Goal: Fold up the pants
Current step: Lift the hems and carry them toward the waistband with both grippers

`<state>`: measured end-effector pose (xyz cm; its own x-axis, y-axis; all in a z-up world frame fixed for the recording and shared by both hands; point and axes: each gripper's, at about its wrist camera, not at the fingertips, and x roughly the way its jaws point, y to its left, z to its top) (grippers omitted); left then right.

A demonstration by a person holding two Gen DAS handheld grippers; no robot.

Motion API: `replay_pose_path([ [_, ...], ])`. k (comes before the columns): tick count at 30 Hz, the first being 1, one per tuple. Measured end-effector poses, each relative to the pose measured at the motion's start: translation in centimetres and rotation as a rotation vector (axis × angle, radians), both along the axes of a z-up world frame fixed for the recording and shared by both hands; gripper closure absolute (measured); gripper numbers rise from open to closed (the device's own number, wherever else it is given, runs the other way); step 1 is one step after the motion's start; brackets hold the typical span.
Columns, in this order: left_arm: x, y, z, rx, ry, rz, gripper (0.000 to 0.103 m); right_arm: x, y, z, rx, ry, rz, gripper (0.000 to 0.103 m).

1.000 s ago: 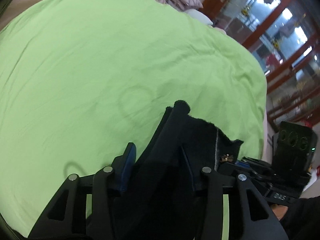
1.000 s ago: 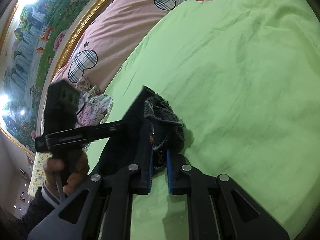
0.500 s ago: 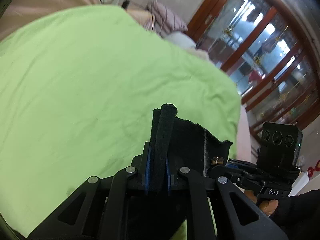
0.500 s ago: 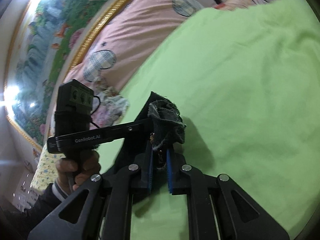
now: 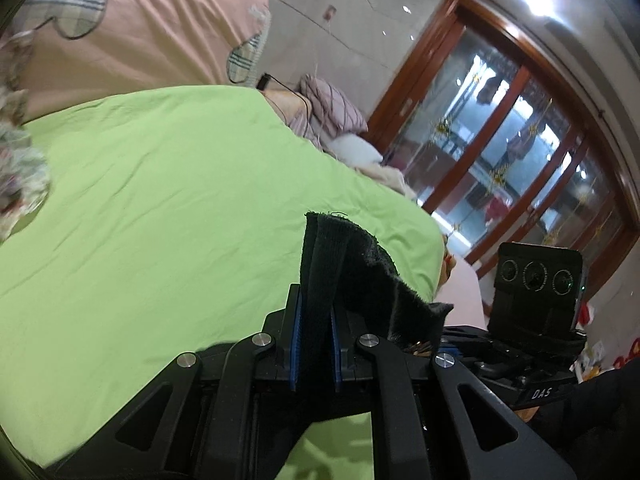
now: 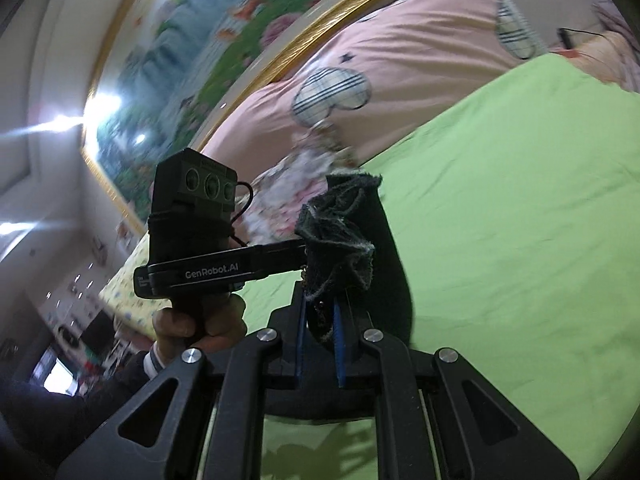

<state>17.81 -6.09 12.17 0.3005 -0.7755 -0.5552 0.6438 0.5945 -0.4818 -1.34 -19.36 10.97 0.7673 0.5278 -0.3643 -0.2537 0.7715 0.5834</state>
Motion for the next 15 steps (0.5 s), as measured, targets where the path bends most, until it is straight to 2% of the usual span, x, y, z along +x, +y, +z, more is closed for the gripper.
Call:
replay_pose_path([
  [9,-2.6,8.2,-3.8,-0.104,0.081,0.135,0.093,1.9,5.3,-2.1,-0.035,0.051,0.140,0.090],
  [15,-3.6,11.5,-7.1,-0.128,0.138,0.219,0.093,3.6,8.0,-4.2,-0.057,0.116,0.224,0.090],
])
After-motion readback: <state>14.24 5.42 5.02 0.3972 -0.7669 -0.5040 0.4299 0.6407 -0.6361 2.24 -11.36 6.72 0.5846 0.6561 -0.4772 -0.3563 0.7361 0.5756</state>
